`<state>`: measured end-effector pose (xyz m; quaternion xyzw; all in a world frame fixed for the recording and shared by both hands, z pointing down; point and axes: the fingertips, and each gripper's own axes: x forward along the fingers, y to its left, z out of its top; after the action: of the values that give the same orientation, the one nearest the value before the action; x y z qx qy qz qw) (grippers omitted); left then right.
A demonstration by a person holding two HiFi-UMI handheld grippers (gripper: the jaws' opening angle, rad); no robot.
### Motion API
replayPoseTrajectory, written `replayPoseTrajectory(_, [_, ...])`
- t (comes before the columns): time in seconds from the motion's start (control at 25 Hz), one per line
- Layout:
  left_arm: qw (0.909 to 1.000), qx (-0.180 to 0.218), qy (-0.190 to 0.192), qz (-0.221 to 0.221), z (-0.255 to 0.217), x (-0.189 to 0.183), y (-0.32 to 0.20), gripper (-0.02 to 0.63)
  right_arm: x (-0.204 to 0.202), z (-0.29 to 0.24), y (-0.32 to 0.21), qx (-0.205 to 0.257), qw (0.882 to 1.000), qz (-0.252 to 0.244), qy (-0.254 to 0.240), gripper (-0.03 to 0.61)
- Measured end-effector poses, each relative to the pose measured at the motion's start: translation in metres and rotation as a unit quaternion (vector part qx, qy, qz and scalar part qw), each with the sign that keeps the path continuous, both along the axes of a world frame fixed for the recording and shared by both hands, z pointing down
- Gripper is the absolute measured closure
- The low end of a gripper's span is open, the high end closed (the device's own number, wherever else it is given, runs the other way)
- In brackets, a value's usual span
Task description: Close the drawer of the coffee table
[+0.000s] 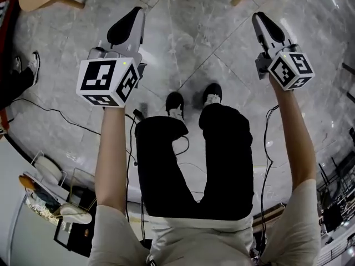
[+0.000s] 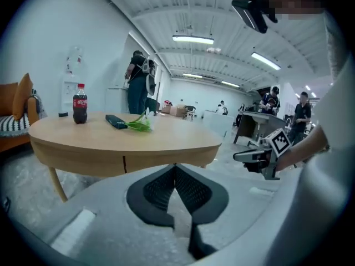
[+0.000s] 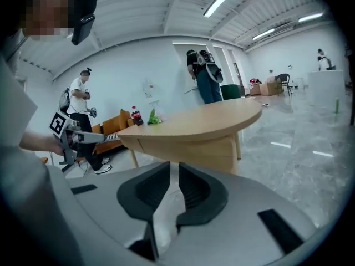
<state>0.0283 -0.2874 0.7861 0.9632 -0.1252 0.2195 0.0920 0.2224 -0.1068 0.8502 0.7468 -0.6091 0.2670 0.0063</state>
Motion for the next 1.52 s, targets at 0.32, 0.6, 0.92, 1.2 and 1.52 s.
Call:
replayPoseTrajectory(0.32, [0.9989,-0.044,0.006,0.015,-0.094,-0.018,0.049,0.604,-0.077,-0.106,0.016,-0.033,0.999,-0.007,-0.008,0.526])
replayPoseTrajectory(0.6, [0.9969,-0.073,-0.007,0.029,-0.185,-0.046,0.097,0.603,-0.120,-0.207,0.033,-0.045,0.998,0.029,-0.034,0.532])
replayPoseTrajectory(0.92, [0.9946,-0.101,-0.020,0.014,-0.255,-0.090,0.113,0.604,-0.166,-0.289,0.034,-0.050,0.996,0.070,-0.029,0.541])
replayPoseTrajectory(1.2, [0.9950,-0.096,-0.024,0.014,-0.300,-0.121,0.124,0.604,-0.209,-0.329,0.035,-0.078,0.994,0.072,0.004,0.547])
replayPoseTrajectory(1.52, [0.9848,-0.168,-0.019,0.037,-0.332,-0.169,0.189,0.603,-0.282,-0.378,0.082,-0.065,0.993,0.096,-0.032,0.554])
